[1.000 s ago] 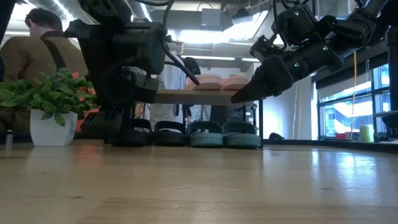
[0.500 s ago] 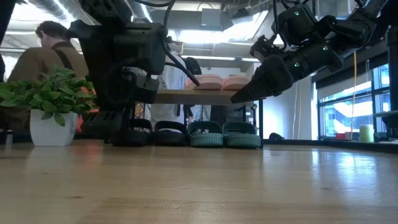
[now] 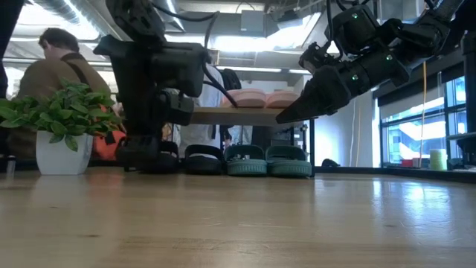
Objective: Pick and place slides into the shelf
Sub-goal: Put the black slide under the shelf
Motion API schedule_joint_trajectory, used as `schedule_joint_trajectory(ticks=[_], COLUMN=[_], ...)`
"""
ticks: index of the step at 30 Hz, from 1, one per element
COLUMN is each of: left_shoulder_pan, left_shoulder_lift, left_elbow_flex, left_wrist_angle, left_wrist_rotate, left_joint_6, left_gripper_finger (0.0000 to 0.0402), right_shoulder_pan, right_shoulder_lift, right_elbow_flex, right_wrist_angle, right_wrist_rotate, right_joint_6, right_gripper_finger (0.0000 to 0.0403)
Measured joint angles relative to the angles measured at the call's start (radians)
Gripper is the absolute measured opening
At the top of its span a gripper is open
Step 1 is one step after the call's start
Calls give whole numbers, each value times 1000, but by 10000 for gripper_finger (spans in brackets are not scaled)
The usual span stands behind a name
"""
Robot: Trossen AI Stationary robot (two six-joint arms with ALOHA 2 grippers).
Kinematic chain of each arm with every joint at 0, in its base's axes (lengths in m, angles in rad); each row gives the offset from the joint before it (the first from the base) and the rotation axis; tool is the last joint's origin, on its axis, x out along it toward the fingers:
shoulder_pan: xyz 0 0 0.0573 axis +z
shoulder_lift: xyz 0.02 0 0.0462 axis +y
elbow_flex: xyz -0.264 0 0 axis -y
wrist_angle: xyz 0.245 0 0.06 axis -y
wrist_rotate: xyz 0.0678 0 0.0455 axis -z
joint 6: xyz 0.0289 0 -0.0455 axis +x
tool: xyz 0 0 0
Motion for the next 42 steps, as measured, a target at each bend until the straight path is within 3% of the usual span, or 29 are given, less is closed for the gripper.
schedule_joint_trajectory(ticks=[6,19,42], left_shoulder_pan=[41,50,71], left_shoulder_lift=[0,0,0], left_elbow_flex=[0,0,0], left_wrist_angle=[4,56,61], left_wrist_rotate=[1,16,8], left_joint_6=[1,178,185], left_gripper_finger=[31,31,36], right_shoulder_pan=[0,0,0], right_shoulder_lift=[0,0,0], right_elbow_flex=[0,0,0], right_wrist_angle=[0,0,0], right_wrist_rotate=[0,0,0], right_joint_6=[0,0,0], right_gripper_finger=[197,197,197])
